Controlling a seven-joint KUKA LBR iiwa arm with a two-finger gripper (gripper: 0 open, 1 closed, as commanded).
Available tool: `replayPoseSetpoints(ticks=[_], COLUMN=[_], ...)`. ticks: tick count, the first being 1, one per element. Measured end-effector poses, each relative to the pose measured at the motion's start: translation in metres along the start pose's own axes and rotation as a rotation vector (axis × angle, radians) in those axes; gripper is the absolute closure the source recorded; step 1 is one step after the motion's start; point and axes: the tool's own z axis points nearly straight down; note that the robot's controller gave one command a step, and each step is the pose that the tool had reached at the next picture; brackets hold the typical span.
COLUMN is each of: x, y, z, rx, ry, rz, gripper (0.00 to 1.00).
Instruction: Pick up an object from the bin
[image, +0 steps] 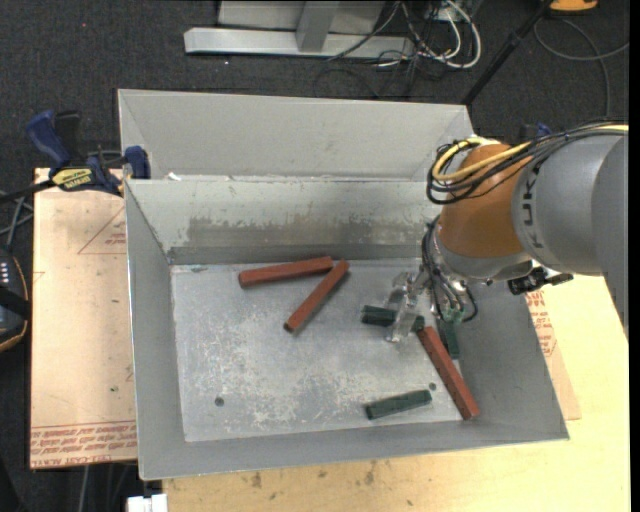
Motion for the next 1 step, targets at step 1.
replayPoseSetpoints(ticks=[1], x=[-0.0150], y=[-0.0441], z=[-0.1617], rx=[0.000], ry=[-0.006], rz=[-0.249], gripper=[1.00])
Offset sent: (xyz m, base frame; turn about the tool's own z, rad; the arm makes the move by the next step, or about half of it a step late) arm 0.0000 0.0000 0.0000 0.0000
